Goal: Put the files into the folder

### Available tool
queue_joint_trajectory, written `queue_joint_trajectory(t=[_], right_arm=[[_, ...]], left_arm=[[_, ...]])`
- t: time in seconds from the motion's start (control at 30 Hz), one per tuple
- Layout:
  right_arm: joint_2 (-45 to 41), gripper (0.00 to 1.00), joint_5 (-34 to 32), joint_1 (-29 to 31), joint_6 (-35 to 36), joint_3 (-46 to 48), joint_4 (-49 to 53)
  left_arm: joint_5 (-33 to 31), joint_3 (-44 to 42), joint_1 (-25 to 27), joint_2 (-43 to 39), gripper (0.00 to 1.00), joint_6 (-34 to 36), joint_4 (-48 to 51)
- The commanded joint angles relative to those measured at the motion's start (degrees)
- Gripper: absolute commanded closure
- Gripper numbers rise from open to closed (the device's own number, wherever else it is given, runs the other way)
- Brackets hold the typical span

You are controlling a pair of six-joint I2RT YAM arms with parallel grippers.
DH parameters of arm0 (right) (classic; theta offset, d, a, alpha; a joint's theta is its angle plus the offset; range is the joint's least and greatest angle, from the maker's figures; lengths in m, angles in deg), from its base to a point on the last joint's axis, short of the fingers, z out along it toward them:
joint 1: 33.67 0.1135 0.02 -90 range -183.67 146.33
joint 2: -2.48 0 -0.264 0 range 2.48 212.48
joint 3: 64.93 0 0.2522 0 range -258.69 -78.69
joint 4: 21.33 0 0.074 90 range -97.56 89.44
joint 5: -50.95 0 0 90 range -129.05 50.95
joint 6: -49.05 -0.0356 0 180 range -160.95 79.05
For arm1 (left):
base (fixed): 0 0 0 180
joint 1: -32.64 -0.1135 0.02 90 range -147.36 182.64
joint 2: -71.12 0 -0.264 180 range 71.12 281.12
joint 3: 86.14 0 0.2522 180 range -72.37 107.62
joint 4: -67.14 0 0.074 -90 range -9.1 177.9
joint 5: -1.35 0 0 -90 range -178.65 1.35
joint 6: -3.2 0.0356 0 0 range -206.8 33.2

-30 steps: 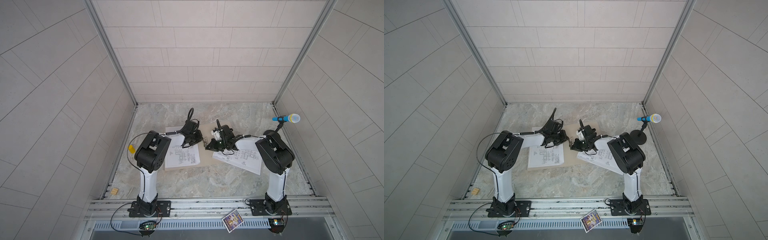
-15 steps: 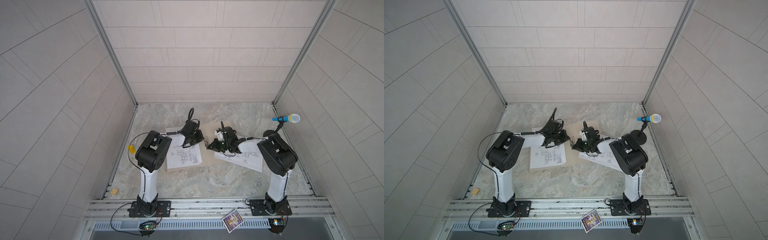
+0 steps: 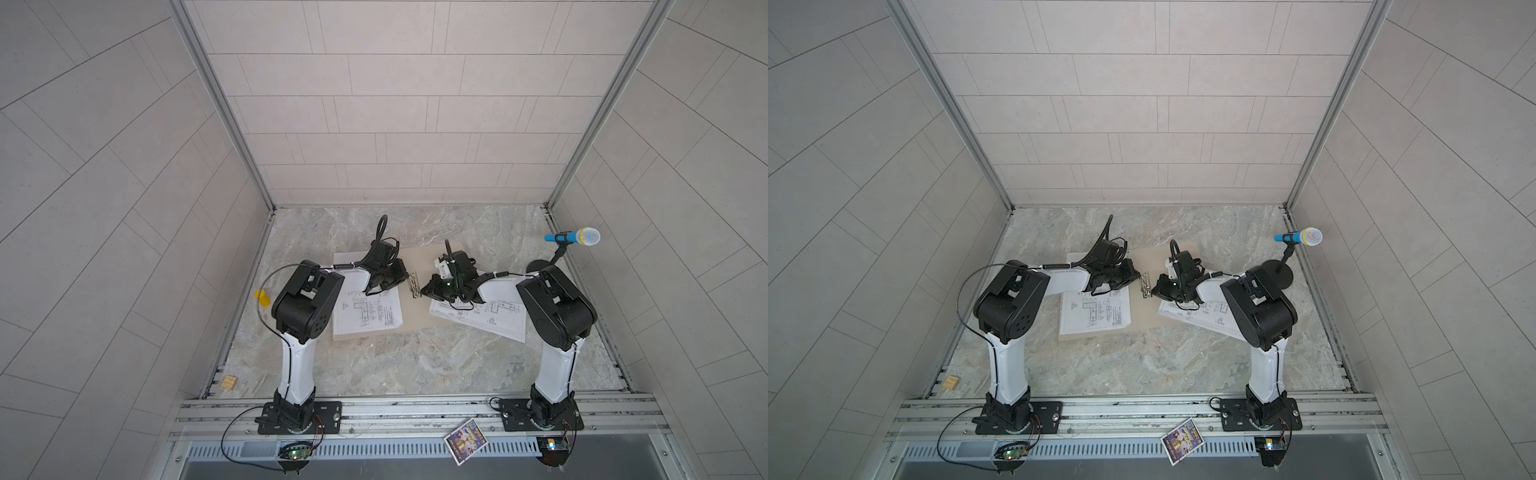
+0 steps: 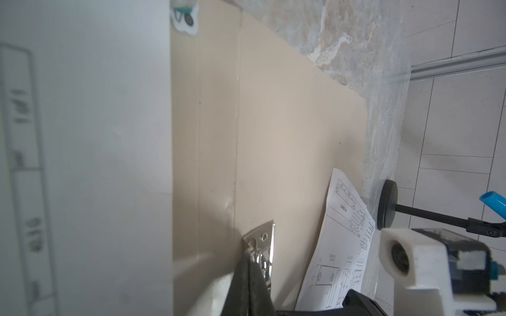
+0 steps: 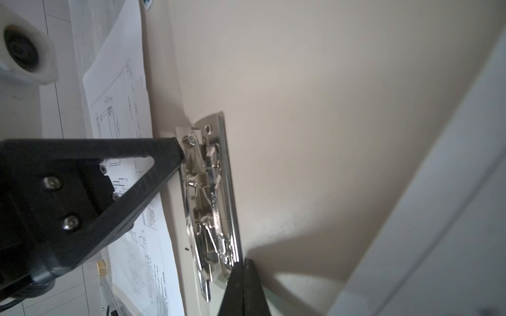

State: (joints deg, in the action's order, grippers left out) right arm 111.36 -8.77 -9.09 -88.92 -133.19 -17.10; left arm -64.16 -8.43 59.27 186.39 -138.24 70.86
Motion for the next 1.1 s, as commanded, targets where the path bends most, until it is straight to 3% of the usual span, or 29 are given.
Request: queue_joint_trajectory(t=[0.0, 0.33, 0.43, 0.57, 0.67, 0.8, 1.07], right_arm=[[2.3, 1.0, -7.65, -0.79, 0.94, 1.68, 9.06], [-2.25, 1.0, -1.2, 0.19, 0.67, 2.11, 4.01], [-3.31, 0.9, 0.47, 0.27, 0.7, 2.17, 2.77], [-4.43, 0.7, 2.52, 0.38, -0.93, 3.84, -3.03], [-4.68, 0.65, 3.46, 0.38, -1.48, 4.4, -5.72], [-4.8, 0.65, 4.25, 0.47, -2.44, 5.05, -7.44], [-2.51, 0.77, 6.79, 2.34, -5.12, 4.62, -8.62]], left_arm=[[0.06, -0.84, -0.35, 1.71, 0.98, 1.25, 1.96], [0.12, -0.48, -0.34, 1.9, 0.98, 0.95, 1.87], [0.3, -0.28, -0.35, 1.9, 0.98, 0.97, 1.87], [0.42, -0.4, -0.31, 1.72, 0.98, 0.98, 1.74], [0.56, -0.49, -0.35, 1.67, 0.98, 0.99, 1.67], [0.51, -0.63, -0.35, 1.72, 0.98, 0.9, 1.52], [1.06, -0.73, -0.27, 1.9, 0.98, 0.72, 1.05]])
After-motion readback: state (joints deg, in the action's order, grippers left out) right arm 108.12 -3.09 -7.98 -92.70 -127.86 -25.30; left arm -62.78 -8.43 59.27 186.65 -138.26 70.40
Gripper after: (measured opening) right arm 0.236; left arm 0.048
